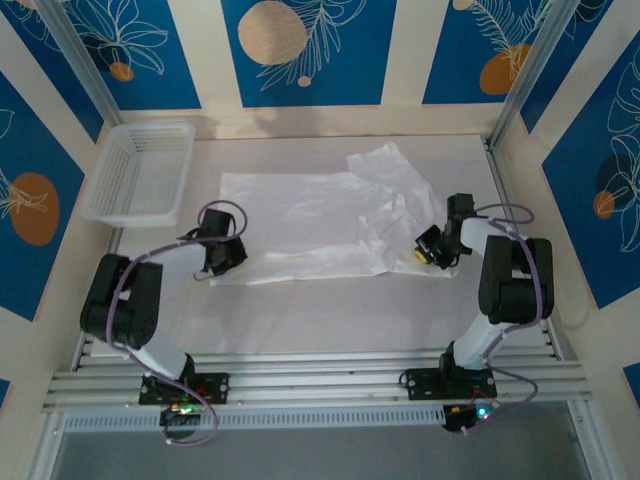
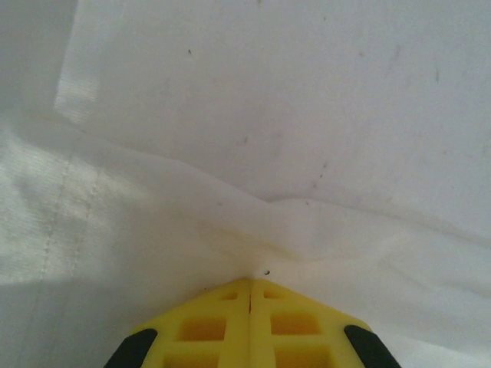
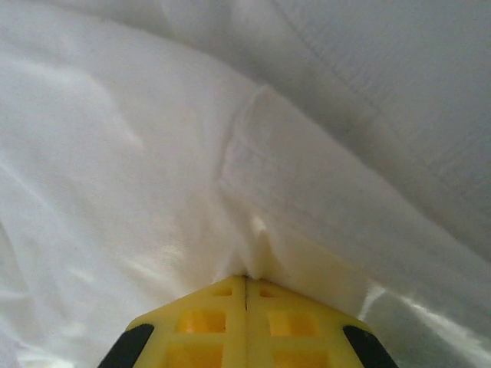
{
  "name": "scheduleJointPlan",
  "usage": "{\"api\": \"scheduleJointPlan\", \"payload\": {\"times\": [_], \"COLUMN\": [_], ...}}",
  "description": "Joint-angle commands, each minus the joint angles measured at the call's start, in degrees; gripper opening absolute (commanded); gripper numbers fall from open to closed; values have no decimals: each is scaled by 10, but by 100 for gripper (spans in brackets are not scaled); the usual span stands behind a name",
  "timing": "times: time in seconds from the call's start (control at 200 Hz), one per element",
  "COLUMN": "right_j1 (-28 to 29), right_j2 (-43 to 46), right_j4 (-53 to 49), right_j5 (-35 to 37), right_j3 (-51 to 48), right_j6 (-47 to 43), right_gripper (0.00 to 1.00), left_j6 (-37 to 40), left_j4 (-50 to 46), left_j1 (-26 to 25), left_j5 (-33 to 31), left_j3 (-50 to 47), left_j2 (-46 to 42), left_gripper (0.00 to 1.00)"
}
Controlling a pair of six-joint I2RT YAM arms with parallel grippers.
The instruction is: Fold the inside-out t-shirt
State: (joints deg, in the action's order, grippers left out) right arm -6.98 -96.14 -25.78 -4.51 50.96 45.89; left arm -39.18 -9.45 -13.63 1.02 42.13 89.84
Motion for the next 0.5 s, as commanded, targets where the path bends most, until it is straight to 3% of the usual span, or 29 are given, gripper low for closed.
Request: {"api": "scheduleJointPlan", "payload": {"times": [0.0, 0.13, 0.2, 0.365, 0.495], "right_j1": [-35, -56, -55, -4, 39], "right_j2": [22, 72, 109, 203, 212], "right_j4": [-94, -125, -128, -163, -99], "right_j5": [1, 4, -48, -64, -12], "right_j3": [-81, -143, -146, -41, 70], "right_j6": [-32, -50, -58, -64, -142], "right_gripper": [0, 0, 3, 16, 47], "left_j6": [-8, -19, -30, -15, 37], "left_j4": [-104, -161, -159, -174, -179], "left_j1": [5, 4, 3, 1, 1], "left_j5": [-12, -12, 10, -4, 13], "left_j3": [-66, -134, -177, -155, -56], "left_j2": [-59, -174, -241, -327, -323], "left_gripper": [0, 0, 0, 0, 49]}}
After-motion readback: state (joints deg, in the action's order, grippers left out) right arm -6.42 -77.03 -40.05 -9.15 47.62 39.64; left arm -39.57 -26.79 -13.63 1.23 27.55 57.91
